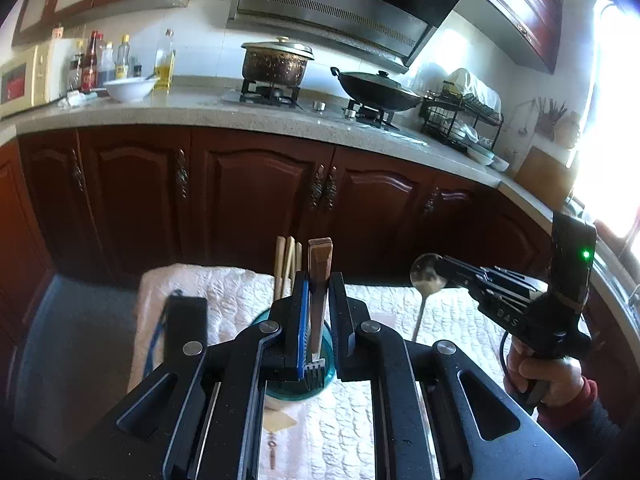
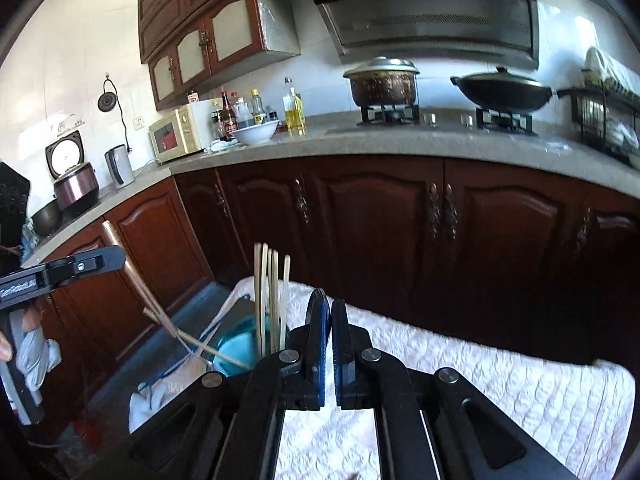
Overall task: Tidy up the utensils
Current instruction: 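Carry the fork over the cup with the left tool while the right tool carries the spoon, then lower the wooden-handled fork into the cup with the left tool while the right tool lowers the spoon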
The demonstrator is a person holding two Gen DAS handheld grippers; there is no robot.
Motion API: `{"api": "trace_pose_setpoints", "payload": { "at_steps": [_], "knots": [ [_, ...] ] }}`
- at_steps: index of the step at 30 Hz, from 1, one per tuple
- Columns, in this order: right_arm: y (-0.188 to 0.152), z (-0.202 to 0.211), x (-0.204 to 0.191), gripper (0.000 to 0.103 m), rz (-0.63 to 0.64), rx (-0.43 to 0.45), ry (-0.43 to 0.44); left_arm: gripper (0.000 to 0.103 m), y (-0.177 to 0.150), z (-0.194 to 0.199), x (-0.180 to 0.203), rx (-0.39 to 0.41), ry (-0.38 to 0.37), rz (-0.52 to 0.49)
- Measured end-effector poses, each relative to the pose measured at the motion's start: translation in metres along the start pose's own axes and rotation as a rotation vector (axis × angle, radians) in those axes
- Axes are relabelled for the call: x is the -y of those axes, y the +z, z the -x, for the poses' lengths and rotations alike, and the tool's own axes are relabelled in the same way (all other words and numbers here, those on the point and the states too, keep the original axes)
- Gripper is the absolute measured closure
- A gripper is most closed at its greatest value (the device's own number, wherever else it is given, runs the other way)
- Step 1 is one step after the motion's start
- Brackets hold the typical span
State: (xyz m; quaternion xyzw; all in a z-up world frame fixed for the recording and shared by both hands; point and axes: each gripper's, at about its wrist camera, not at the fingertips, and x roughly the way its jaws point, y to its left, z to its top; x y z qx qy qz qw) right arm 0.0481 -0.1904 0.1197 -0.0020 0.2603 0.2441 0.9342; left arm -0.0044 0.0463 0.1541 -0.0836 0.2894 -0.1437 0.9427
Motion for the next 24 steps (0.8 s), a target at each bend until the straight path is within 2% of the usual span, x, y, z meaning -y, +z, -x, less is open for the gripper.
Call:
{"api": "trace_pose_setpoints", "payload": {
  "at_steps": [14,18,24],
  "knots": [
    [0.015,-0.064,-0.039,0.101,0.095,0.013,-0.161,0.094,-0.001,-0.049,-0.022,0.016,0.149,-0.001],
    [0.008,-0.079,-0.050,0.101,0.167,0.025,-0.228,0.094,-0.007,-0.066,-0.023,0.008,0.186,-0.022],
    [-0.004,-0.095,-0.059,0.101,0.224,0.014,-0.262,0.094,-0.015,-0.084,-0.023,-0.021,0.207,-0.053]
  ]
}}
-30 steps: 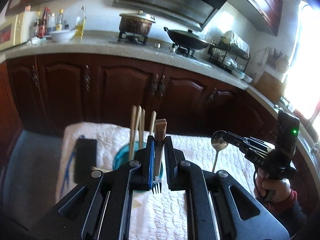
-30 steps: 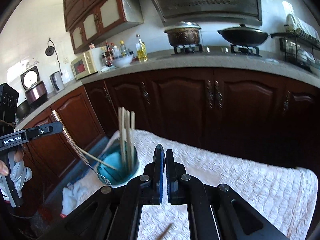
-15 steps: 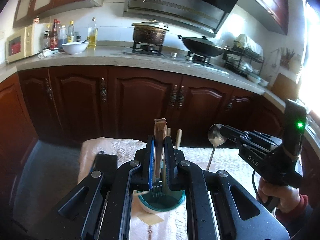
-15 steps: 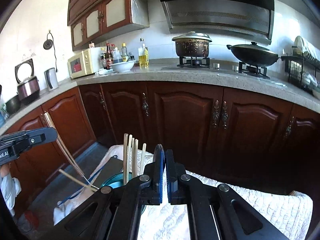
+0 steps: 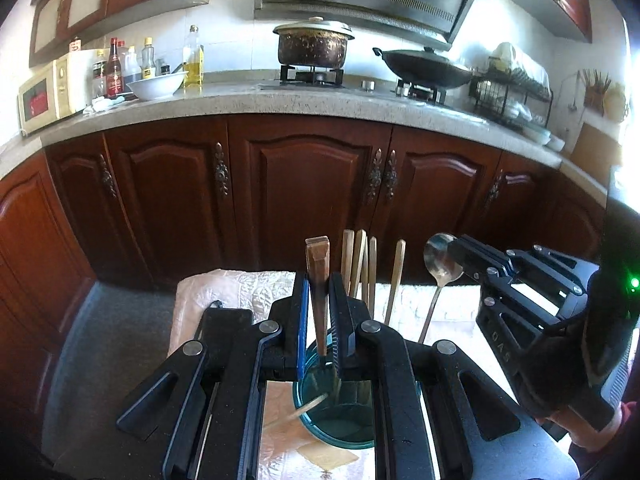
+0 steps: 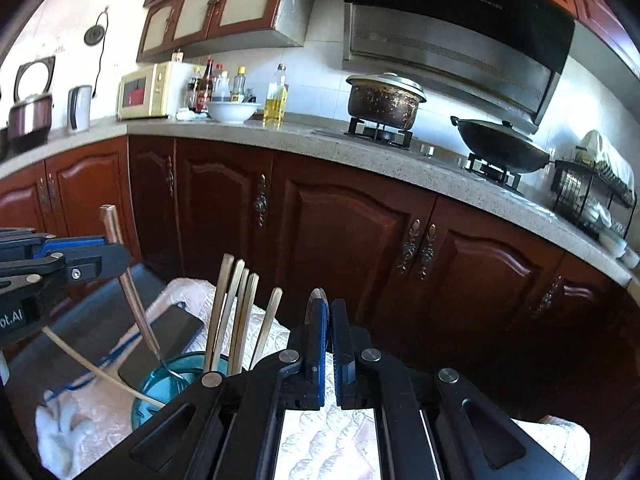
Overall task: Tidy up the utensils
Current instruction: 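Lower the wooden-handled fork into the cup with the left tool while the right tool lowers the spoon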
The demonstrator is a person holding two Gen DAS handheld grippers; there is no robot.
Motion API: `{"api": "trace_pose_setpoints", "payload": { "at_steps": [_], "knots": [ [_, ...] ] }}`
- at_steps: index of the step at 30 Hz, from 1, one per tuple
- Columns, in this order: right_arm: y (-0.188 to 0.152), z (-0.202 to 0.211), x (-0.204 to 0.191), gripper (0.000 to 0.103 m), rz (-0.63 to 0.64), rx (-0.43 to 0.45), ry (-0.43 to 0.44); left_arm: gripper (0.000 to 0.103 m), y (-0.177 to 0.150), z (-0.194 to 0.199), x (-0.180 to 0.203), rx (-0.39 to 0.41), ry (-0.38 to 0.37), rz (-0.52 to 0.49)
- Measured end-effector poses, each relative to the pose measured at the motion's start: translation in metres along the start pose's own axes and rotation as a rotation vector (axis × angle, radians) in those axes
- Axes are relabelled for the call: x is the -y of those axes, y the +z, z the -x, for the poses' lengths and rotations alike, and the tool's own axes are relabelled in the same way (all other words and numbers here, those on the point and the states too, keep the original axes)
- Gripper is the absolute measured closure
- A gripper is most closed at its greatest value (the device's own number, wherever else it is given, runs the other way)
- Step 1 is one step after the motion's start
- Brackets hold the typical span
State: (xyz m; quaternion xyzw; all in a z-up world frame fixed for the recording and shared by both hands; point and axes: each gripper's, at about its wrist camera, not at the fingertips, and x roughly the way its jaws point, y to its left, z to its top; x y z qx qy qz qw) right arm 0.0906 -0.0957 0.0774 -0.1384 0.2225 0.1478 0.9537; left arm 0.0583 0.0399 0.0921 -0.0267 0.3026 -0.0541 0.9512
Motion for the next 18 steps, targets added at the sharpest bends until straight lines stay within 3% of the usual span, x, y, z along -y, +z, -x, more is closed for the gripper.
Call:
{"api": "trace_pose_setpoints", "payload": {
  "at_steps": [7,18],
  "knots": [
    [-0.012,-0.010,-0.019,0.101,0.069,-0.024,0.014,0.094,-0.005,-0.004,0.007,0.001,0.002,-0.031],
    [-0.030,-0.018,-0.025,0.100,0.055,-0.109,0.114,0.094,-0.010,-0.012,0.014,-0.057,-0.052,-0.044]
  ]
}}
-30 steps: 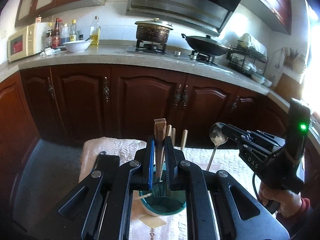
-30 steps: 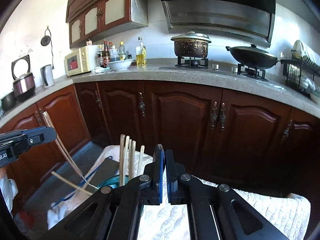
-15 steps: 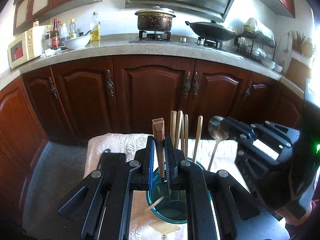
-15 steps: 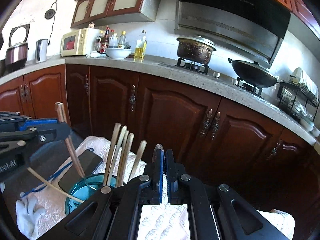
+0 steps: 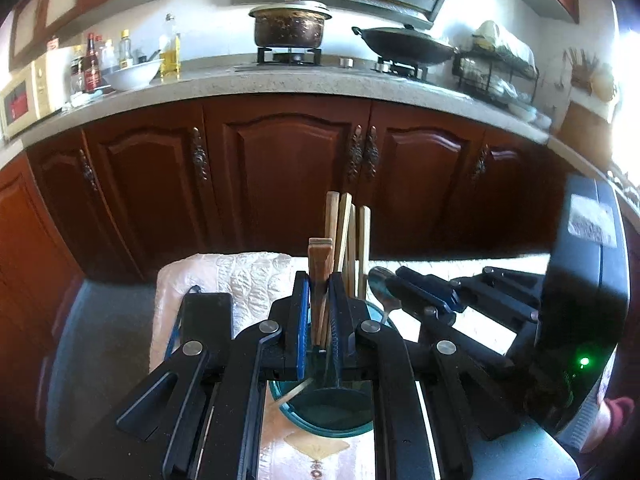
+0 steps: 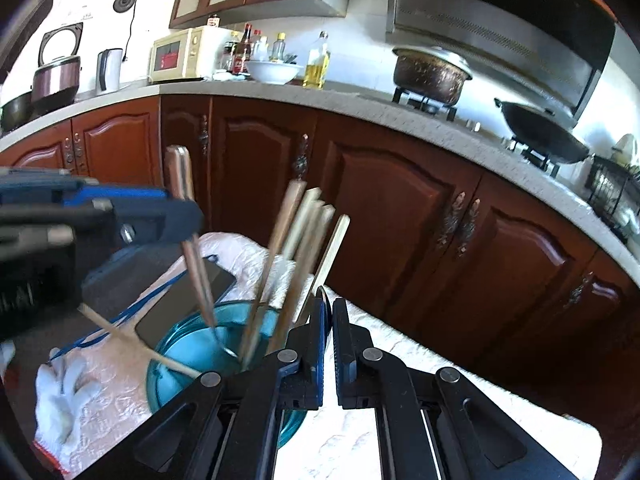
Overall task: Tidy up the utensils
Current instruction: 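Lower the wooden-handled fork into the cup with the left tool while the right tool lowers the spoon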
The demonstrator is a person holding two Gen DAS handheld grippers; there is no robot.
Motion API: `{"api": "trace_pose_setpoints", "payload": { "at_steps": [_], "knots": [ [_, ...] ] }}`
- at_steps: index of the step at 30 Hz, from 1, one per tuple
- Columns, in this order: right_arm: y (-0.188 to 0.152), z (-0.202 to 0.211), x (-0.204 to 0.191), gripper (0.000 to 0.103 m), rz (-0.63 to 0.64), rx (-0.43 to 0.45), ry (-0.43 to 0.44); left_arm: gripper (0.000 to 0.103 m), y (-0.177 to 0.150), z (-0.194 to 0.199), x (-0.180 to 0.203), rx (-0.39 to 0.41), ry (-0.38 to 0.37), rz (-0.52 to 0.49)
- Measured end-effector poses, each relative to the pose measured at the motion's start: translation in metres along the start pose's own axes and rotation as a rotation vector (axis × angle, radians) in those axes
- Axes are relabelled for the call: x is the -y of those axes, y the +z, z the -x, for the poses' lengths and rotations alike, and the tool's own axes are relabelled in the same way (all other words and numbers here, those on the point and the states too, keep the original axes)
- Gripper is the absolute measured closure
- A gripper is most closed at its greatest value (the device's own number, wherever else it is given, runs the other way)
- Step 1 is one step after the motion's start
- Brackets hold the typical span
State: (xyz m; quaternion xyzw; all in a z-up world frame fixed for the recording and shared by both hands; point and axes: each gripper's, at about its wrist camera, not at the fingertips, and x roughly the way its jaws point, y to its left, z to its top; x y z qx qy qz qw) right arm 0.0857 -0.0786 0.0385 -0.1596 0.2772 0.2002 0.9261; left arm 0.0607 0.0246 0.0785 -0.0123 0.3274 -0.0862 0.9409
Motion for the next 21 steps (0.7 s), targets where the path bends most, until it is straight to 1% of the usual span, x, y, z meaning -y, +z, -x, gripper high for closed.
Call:
{"api": "trace_pose_setpoints", "payload": {
  "at_steps": [4,5,8,10,12,16,19,21],
  "knots": [
    [-0.001,-0.001,0.002,0.099,-0.025,-0.021,0.025,0.094,0.002,-0.006,-0.011,-0.013,-0.002,0.058],
    [-0.002,-0.002,0.004,0.099,-0.037,-0.031,0.038,0.094,0.000,-0.007,-0.010,-0.018,-0.002,0.056],
    [-0.004,-0.008,0.007,0.098,-0.078,-0.061,0.079,0.095,-0.004,-0.011,0.000,-0.024,-0.004,0.009],
    [-0.007,-0.011,0.012,0.098,-0.116,-0.082,0.114,0.095,-0.004,-0.016,-0.003,-0.032,-0.011,0.033],
    [-0.009,-0.012,0.015,0.097,-0.145,-0.098,0.137,0.095,-0.003,-0.023,-0.006,-0.056,-0.018,0.061],
    [-0.013,-0.012,0.021,0.097,-0.194,-0.122,0.181,0.095,-0.007,-0.027,0.000,-0.069,-0.026,0.037],
    [-0.016,-0.014,0.023,0.096,-0.210,-0.148,0.202,0.095,-0.012,-0.032,0.002,-0.075,0.001,0.018],
    [-0.017,-0.016,0.024,0.096,-0.216,-0.157,0.207,0.095,-0.011,-0.033,0.000,-0.082,-0.012,0.029]
  ]
}}
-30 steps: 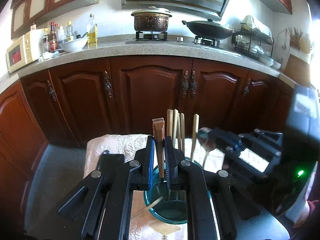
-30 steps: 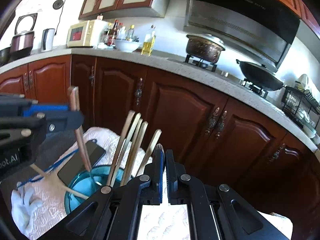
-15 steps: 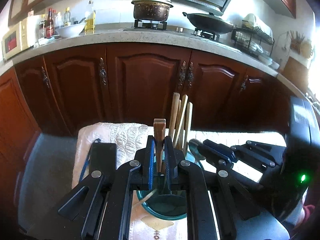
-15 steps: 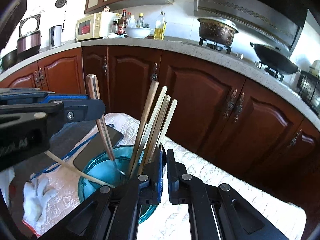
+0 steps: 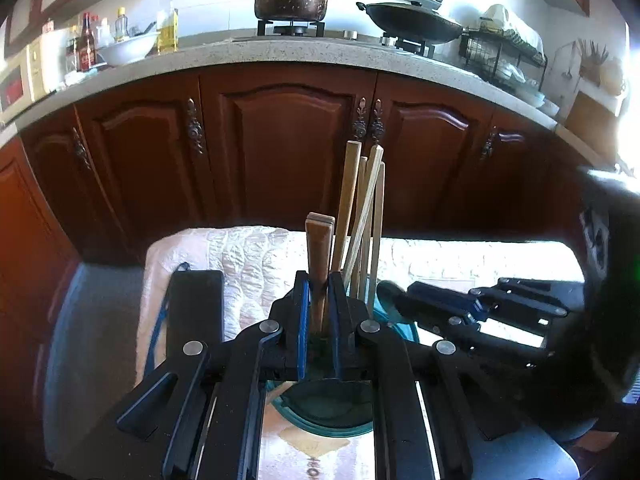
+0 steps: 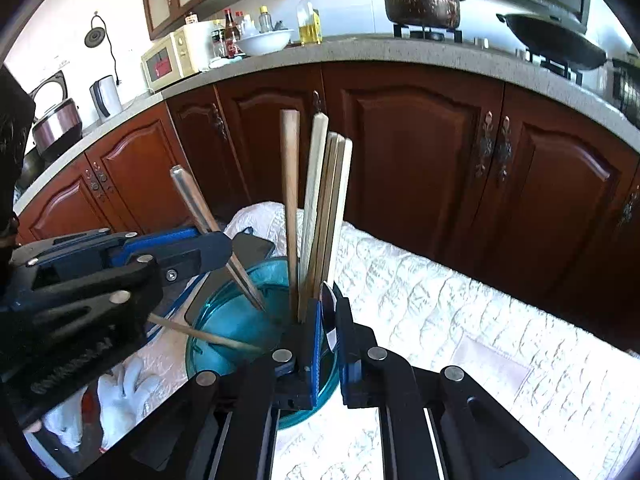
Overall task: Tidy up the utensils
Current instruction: 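Lower the wooden-handled fork into the cup with the left tool while the right tool lowers the spoon, then open the left tool to release the fork while the right tool releases the metal spoon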
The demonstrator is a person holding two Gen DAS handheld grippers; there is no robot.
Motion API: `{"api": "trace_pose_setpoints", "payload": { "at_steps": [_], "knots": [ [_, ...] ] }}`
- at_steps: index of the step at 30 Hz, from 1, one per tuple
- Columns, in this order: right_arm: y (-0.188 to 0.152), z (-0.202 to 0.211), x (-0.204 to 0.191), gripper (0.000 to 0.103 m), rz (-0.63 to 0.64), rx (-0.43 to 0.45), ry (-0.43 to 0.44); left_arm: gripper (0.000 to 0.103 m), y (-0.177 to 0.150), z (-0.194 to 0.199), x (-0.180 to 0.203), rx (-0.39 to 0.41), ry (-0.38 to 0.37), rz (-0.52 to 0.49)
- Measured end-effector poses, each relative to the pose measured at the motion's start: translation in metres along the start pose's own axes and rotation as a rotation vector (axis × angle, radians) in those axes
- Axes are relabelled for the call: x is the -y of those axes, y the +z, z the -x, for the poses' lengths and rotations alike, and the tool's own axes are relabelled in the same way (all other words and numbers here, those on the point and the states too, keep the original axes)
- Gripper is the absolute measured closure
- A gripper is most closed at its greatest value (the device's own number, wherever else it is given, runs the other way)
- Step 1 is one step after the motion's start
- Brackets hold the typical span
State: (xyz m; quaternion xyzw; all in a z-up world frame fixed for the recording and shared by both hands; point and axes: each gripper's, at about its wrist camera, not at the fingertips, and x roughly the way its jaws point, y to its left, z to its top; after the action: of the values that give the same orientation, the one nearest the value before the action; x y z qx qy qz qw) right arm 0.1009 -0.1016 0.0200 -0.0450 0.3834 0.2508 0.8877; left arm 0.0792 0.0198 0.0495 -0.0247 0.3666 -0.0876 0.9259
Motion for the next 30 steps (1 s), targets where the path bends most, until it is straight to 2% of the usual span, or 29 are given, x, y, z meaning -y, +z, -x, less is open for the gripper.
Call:
{"api": "trace_pose_setpoints", "payload": {
  "at_steps": [4,7,9,11,13,22,27,30],
  "knots": [
    [0.000,0.005,0.005,0.095,-0.046,0.004,0.033,0.095,-0.001,0.003,-0.004,-0.015,-0.013,0.014],
    [0.003,0.015,0.012,0.082,-0.077,0.041,0.046,0.093,-0.001,0.007,-0.006,-0.016,-0.020,0.020],
    [0.004,0.020,0.015,0.082,-0.077,0.051,0.039,0.090,-0.001,0.011,-0.007,-0.010,-0.026,0.030],
    [0.003,0.022,0.016,0.082,-0.079,0.048,0.034,0.075,0.001,0.016,-0.009,-0.003,-0.032,0.039],
    [0.001,0.024,0.018,0.082,-0.088,0.049,0.029,0.066,0.001,0.023,-0.011,0.010,-0.039,0.048],
    [-0.009,0.033,0.017,0.080,-0.101,0.050,0.024,0.065,-0.003,0.038,-0.011,0.020,-0.026,0.075],
    [-0.013,0.040,0.011,0.075,-0.076,0.057,0.004,0.065,-0.006,0.047,-0.001,0.041,-0.015,0.056],
    [-0.015,0.045,0.010,0.074,-0.072,0.065,-0.005,0.061,-0.008,0.053,0.005,0.054,-0.015,0.055]
  ]
}}
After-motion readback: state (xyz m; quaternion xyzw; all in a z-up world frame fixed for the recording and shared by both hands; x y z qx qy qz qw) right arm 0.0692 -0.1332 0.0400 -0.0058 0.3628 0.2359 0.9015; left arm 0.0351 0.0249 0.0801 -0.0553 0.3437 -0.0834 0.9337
